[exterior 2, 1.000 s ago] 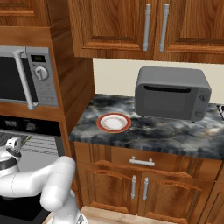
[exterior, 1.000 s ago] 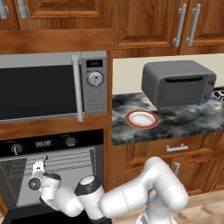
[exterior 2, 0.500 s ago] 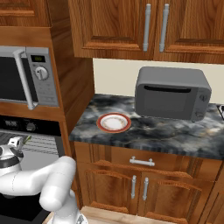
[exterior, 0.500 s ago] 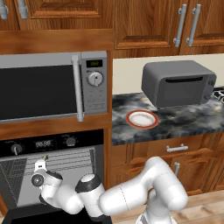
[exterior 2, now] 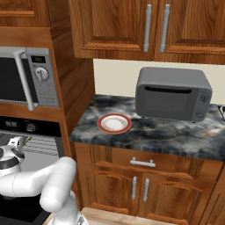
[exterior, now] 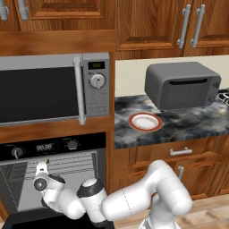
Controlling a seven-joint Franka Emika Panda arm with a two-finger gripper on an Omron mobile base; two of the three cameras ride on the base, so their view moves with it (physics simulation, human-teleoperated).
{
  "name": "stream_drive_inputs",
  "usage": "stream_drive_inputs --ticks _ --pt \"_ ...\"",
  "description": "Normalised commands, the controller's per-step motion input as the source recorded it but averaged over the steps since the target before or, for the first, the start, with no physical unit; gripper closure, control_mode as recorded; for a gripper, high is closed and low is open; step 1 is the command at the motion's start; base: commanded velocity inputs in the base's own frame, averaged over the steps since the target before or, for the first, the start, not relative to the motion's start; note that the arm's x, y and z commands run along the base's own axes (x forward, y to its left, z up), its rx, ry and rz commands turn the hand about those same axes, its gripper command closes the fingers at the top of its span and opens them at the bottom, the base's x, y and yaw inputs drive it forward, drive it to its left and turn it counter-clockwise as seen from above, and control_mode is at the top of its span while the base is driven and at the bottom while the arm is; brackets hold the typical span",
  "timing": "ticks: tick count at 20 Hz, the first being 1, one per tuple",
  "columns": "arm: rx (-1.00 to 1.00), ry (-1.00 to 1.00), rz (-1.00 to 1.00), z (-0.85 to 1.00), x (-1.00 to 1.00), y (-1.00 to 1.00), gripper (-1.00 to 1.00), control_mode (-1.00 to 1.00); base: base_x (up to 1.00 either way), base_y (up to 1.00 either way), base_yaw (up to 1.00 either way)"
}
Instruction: Take the fish from the oven and place it on the plate on the counter.
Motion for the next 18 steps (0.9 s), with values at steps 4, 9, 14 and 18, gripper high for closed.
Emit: stream_drive_inputs --ticks 4,9,14,18 --pt "0.0 -0.01 0.0 -0.14 0.47 0.0 -1.0 -1.0 0.0 0.0 0.0" --pt "0.0 0.0 0.0 -0.08 0.2 0.0 -1.0 -1.0 0.0 0.0 0.0" --pt "0.0 0.0 0.0 0.0 0.0 0.0 1.0 -1.0 0.0 0.0 0.0" --pt "0.0 0.0 0.0 0.0 0.0 0.0 1.0 -1.0 0.0 0.0 0.0"
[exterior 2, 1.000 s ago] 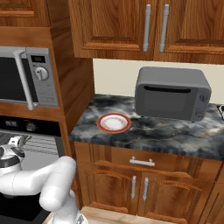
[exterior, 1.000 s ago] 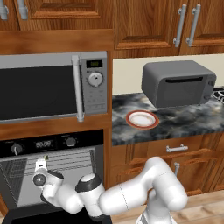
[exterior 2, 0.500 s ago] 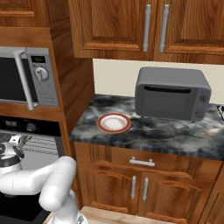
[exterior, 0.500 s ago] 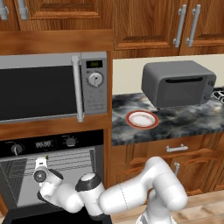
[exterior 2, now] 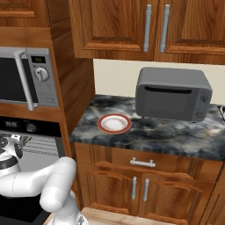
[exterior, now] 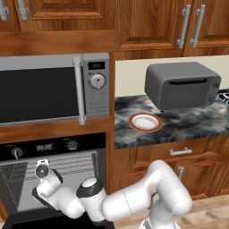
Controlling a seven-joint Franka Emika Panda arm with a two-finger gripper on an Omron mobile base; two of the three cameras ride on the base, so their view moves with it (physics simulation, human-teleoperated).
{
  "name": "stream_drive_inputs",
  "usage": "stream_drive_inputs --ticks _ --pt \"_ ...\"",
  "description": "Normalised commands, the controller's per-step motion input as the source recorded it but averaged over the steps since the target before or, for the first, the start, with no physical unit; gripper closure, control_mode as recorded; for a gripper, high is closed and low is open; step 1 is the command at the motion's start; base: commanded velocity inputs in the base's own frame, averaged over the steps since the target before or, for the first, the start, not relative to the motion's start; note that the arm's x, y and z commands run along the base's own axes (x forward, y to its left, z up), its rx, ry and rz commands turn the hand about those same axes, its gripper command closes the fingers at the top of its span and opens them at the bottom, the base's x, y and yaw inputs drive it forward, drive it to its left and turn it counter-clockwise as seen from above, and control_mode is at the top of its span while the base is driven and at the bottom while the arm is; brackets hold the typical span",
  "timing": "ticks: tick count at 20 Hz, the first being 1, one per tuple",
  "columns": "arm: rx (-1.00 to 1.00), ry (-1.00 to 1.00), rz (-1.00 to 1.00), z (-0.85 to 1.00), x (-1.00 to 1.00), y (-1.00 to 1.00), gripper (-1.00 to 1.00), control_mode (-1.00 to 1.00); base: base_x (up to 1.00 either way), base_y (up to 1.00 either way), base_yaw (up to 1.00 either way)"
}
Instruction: Take the fish from the oven and place it on the plate on the counter.
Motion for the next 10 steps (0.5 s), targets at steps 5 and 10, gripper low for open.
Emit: stream_drive_inputs --ticks 5,10 --pt "0.0 0.0 0.0 -0.03 0.0 0.0 1.0 -1.0 0.0 0.0 0.0" --pt "0.02 -0.1 0.0 -0.1 -0.42 0.0 1.0 -1.0 0.0 0.0 0.0"
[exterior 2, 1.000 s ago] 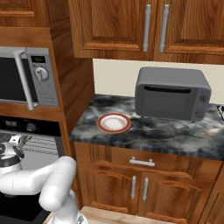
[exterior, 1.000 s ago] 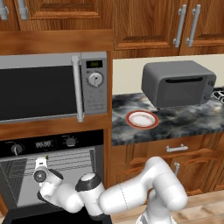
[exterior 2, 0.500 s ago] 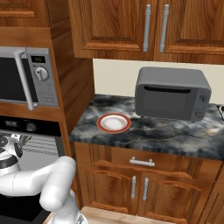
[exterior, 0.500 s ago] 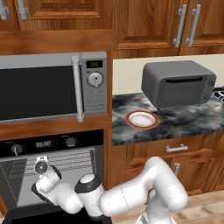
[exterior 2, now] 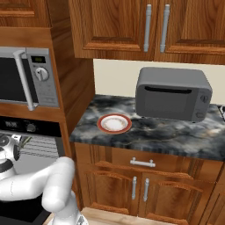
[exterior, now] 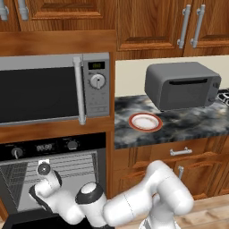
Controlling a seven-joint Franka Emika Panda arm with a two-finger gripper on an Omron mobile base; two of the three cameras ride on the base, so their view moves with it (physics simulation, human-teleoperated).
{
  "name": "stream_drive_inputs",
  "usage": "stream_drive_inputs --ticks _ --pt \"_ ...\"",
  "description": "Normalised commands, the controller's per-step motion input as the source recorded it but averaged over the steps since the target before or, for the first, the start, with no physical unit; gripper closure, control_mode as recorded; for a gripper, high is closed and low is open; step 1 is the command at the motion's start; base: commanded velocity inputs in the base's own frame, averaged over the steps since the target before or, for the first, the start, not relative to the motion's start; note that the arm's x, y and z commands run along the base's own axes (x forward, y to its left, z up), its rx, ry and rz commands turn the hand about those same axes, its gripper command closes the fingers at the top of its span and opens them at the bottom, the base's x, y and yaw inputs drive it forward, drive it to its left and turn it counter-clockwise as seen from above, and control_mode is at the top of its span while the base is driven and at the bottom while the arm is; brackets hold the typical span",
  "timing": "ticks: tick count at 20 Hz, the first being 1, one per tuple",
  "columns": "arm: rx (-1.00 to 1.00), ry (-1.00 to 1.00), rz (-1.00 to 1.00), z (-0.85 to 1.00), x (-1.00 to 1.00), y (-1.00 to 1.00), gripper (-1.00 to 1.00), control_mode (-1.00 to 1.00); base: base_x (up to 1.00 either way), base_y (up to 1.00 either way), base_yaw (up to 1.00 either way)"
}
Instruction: Take the fish from the oven and place it on the plate on the counter.
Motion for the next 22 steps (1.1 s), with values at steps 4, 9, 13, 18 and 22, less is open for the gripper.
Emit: stream_drive_inputs --ticks 4,9,13,18,22 --pt "0.01 -0.49 0.0 -0.63 -0.86 0.03 1.0 -1.0 0.0 0.0 0.0" --pt "0.0 -0.51 0.0 -0.82 -0.92 0.0 1.0 -1.0 0.0 0.0 0.0" --pt "0.0 -0.31 0.0 -0.49 -0.78 0.0 1.0 -1.0 0.0 0.0 0.0" --pt "0.01 -0.03 0.0 -0.05 -0.76 0.0 1.0 -1.0 0.0 0.0 0.0" --pt "0.03 0.01 0.0 0.01 -0.71 0.0 1.0 -1.0 0.0 0.0 0.0"
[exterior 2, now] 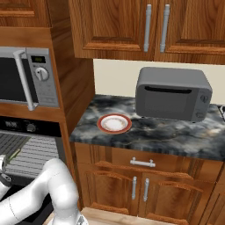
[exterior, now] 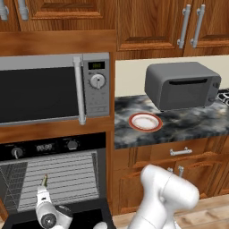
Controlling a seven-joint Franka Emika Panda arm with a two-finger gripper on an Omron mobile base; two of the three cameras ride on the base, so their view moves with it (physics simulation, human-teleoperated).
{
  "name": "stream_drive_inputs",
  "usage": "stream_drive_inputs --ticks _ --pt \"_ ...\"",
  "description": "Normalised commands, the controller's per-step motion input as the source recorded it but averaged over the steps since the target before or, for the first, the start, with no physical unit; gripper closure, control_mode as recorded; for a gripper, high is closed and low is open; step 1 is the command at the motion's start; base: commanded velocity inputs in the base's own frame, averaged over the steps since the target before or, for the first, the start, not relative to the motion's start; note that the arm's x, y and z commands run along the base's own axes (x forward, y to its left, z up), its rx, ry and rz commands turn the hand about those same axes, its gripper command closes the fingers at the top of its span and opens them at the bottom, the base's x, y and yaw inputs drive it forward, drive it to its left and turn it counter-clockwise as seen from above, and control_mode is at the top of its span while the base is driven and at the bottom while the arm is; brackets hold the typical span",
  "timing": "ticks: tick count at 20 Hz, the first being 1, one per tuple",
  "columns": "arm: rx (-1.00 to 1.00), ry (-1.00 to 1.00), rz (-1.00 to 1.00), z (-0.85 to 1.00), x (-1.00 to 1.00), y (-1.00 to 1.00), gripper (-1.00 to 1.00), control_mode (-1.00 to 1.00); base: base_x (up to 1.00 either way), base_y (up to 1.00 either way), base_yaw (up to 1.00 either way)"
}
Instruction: Take the fish from the oven and place it on the plate on the counter.
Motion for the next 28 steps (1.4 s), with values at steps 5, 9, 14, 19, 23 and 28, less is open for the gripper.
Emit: stream_drive_inputs --ticks 5,9,14,19,23,28 --pt "0.04 0.09 0.0 0.05 -0.57 0.0 1.0 -1.0 0.0 0.0 0.0" --pt "0.02 0.07 0.0 0.0 -0.45 0.0 1.0 -1.0 0.0 0.0 0.0" --pt "0.03 0.03 0.0 0.0 -0.33 0.0 1.0 -1.0 0.0 0.0 0.0" --pt "0.03 0.0 0.0 0.01 -0.45 0.0 1.0 -1.0 0.0 0.0 0.0" --pt "0.03 0.0 0.0 0.0 -0.38 0.0 1.0 -1.0 0.0 0.0 0.0" --pt "0.01 0.0 0.0 0.0 -0.19 0.0 1.0 -1.0 0.0 0.0 0.0"
